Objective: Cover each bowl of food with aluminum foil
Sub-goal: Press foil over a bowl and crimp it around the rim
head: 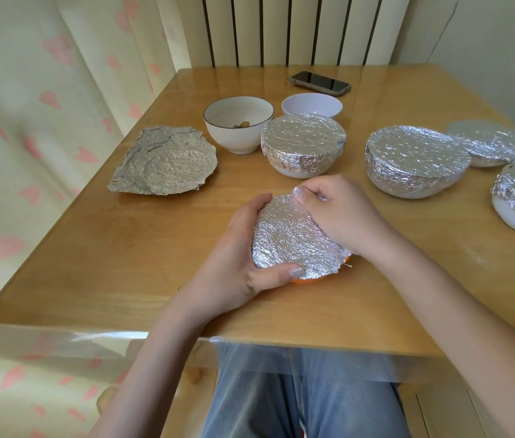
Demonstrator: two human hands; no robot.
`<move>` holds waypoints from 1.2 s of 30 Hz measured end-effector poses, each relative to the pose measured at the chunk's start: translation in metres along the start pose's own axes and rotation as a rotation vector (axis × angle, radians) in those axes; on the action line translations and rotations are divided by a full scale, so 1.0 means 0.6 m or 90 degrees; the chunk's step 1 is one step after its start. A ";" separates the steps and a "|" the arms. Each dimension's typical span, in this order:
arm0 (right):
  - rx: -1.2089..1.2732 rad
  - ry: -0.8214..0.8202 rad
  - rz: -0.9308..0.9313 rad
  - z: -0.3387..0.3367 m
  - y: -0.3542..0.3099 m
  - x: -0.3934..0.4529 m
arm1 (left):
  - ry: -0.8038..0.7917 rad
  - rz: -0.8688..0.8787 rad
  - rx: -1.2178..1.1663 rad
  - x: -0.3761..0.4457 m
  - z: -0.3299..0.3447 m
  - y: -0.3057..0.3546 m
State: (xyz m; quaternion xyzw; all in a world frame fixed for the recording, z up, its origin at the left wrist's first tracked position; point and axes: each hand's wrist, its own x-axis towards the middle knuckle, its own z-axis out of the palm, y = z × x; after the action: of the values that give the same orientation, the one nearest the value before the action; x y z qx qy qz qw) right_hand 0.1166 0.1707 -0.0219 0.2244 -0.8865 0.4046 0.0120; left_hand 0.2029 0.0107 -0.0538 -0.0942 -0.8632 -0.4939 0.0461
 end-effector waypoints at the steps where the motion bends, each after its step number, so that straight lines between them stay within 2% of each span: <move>1: 0.008 0.001 0.004 0.000 0.001 0.000 | 0.000 0.002 -0.002 0.001 0.001 -0.001; 7: 0.069 -0.060 0.039 -0.013 -0.005 -0.002 | -0.028 0.014 0.016 -0.002 -0.007 -0.002; 10: 0.110 -0.022 0.066 -0.032 -0.007 -0.006 | -0.055 0.026 0.019 -0.008 -0.030 -0.002; 14: 0.083 0.080 0.065 -0.048 -0.009 -0.022 | 0.106 -0.008 -0.067 0.008 -0.052 0.002; 16: 0.096 0.090 0.079 -0.034 -0.014 -0.032 | 0.149 -0.022 -0.119 0.031 -0.038 0.019; 21: 0.126 0.116 0.146 0.007 -0.014 -0.048 | 0.086 -0.040 -0.083 0.065 0.007 0.035; 27: 0.110 0.160 0.185 0.012 -0.016 -0.050 | 0.092 -0.036 -0.020 0.068 0.015 0.034; 32: 0.094 0.135 0.198 0.009 -0.011 -0.050 | 0.088 -0.010 -0.008 0.059 0.014 0.044; 36: 0.215 0.106 0.229 -0.006 -0.020 -0.052 | 0.010 -0.057 -0.018 0.070 -0.008 0.043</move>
State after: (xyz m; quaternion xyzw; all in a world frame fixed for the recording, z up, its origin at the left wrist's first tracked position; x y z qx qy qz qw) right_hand 0.1492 0.1787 -0.0174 0.0277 -0.8278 0.5598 -0.0247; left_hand 0.1669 0.0242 -0.0226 -0.0521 -0.8590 -0.5085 0.0292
